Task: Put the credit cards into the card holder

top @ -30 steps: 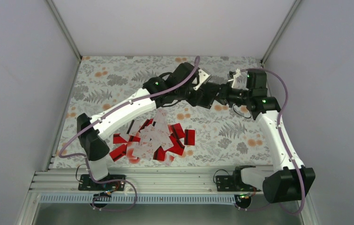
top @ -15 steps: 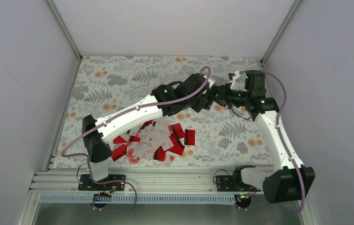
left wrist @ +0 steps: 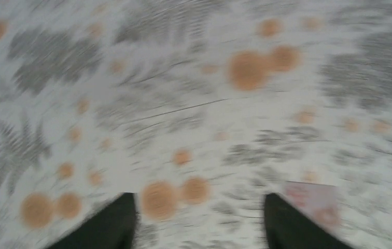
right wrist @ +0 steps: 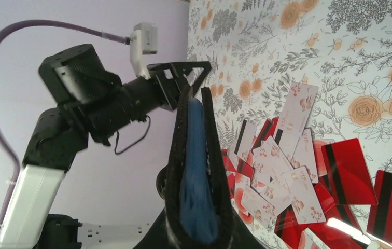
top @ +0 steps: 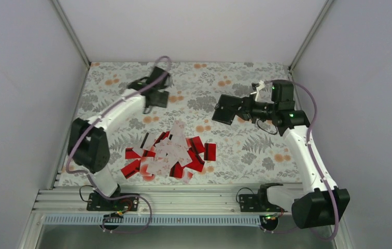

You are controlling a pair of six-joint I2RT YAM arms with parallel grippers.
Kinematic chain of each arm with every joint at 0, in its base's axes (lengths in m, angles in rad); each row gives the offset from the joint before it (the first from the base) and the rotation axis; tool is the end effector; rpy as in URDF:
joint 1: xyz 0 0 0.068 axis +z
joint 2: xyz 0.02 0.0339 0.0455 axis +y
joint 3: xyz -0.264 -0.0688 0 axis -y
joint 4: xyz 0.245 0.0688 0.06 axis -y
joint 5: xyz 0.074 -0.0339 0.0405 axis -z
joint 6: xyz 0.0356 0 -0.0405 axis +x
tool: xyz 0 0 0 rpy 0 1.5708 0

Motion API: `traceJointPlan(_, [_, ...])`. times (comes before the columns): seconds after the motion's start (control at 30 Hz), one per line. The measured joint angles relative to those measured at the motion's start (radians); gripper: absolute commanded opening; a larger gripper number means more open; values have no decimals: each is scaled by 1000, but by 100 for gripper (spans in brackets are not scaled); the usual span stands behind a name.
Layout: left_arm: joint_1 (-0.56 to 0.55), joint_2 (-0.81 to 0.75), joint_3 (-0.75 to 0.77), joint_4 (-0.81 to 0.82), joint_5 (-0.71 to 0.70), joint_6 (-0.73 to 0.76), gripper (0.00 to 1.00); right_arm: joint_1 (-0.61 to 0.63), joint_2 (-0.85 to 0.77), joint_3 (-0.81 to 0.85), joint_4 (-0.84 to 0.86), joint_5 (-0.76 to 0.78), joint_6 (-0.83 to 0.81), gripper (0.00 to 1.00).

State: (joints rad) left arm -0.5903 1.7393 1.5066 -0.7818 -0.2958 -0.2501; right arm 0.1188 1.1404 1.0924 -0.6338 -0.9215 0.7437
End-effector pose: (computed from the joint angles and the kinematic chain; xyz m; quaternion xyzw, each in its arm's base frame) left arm 0.3161 -0.1993 0.2839 0.1211 0.9442 0.0186 0.3058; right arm 0.2266 0.0556 0.3414 0.0666 0.8283 0.5257 0.1821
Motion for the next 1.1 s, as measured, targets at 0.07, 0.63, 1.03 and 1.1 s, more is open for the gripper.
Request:
traceJointPlan(0.07, [151,-41,-74,18,57,-11,86,0,-2,-4,0,-3,0,4])
traceJointPlan(0.63, [177,-522,-253,200,700,68,100,3,55,-5,-1,13,0,4])
traceJointPlan(1.03, [-110,-541,-233,238,589,55,100,200,170,137,-4,76,34,4])
traceJointPlan(1.1, [-148,-508,-192,219,509,55,100,233,190,170,-15,104,35,4])
